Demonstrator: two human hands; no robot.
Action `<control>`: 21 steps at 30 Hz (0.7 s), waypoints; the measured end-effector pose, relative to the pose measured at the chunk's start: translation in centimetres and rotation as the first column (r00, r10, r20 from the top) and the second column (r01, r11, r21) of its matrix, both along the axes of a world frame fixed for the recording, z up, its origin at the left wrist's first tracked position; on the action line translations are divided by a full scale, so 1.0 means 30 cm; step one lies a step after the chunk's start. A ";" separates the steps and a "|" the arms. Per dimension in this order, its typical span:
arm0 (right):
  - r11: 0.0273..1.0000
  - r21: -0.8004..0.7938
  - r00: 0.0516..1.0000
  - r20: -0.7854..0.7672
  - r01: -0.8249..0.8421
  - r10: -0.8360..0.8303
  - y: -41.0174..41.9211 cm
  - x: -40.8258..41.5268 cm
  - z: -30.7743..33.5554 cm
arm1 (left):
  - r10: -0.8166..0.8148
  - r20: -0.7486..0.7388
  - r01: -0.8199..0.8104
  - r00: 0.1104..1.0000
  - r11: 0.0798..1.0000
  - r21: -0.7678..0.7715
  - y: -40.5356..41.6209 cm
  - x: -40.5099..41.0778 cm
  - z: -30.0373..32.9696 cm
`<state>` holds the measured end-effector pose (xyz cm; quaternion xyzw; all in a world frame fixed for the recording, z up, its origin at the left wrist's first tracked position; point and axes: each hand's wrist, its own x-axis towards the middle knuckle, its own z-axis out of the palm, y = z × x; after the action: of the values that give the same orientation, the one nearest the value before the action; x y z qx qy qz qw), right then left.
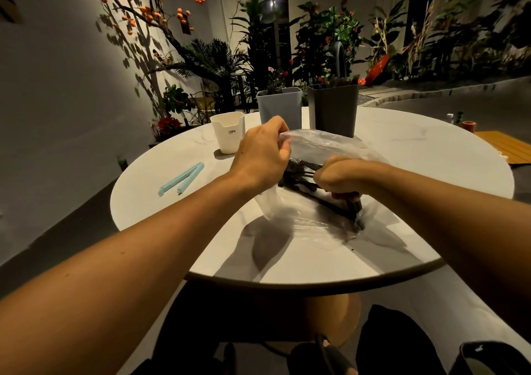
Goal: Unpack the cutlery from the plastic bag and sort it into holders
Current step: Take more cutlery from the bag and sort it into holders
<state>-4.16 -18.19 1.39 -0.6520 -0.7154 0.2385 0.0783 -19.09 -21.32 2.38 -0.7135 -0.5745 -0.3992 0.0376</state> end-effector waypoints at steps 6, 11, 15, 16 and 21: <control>0.996 0.063 0.989 0.132 -0.071 0.062 0.039 -0.017 -0.031 | 0.000 0.008 0.000 1.000 1.000 0.006 0.017 -0.009 -0.006; 0.978 0.141 0.958 0.262 -0.156 0.115 0.023 -0.026 -0.031 | 0.013 0.012 -0.013 1.000 1.000 -0.003 0.023 -0.015 0.003; 0.982 0.082 0.958 0.250 -0.168 0.143 0.000 -0.014 -0.009 | 0.026 0.013 -0.026 1.000 1.000 -0.014 0.018 -0.024 0.009; 0.985 0.060 0.963 0.227 -0.163 0.146 -0.007 -0.008 -0.001 | 0.033 0.012 -0.033 0.999 0.999 -0.010 0.015 -0.027 0.012; 0.988 -0.045 0.983 0.106 -0.148 0.152 -0.062 0.024 0.049 | 0.067 -0.001 -0.067 0.998 0.998 0.012 -0.014 -0.023 0.028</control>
<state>-3.44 -20.04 2.86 -0.6096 -0.7613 0.2208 0.0087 -19.78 -21.75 3.23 -0.6939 -0.5957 -0.4006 0.0556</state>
